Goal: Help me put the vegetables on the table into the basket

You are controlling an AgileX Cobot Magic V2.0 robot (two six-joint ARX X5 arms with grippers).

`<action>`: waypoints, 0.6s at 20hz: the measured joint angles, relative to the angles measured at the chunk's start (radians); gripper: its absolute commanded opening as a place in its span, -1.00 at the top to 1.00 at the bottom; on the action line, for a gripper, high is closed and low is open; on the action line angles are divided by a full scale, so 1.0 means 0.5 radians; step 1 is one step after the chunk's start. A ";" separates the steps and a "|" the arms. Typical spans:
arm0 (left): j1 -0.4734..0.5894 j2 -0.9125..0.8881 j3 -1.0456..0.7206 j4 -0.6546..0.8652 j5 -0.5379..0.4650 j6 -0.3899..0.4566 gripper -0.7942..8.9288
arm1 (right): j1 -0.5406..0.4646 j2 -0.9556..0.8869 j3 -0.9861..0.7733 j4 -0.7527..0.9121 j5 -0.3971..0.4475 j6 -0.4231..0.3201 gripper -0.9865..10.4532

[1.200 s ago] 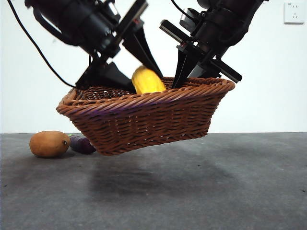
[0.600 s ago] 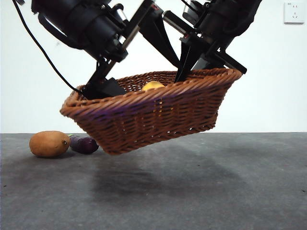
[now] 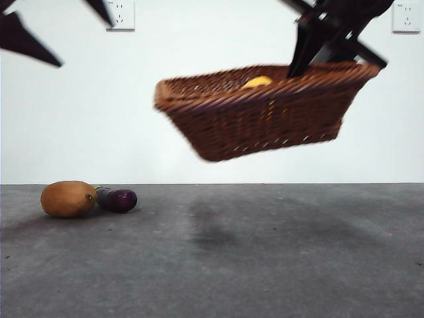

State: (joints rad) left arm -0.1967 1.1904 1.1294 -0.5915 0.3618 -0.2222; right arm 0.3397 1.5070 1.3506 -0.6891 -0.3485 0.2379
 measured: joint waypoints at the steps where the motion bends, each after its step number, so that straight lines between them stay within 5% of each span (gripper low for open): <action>1: 0.087 0.031 0.000 -0.014 -0.028 0.005 -0.20 | -0.042 -0.060 0.000 -0.018 0.001 -0.022 0.85; 7: 0.297 0.406 0.039 0.002 -0.098 -0.143 -0.20 | -0.153 -0.311 0.000 -0.031 0.001 -0.125 0.85; 12: 0.297 0.845 0.463 -0.270 -0.286 -0.284 -0.20 | -0.153 -0.379 0.000 -0.129 0.000 -0.218 0.85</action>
State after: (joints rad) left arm -0.0483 1.6131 1.3609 -0.7265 0.2188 -0.3641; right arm 0.2634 1.3174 1.3506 -0.7536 -0.3485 0.1287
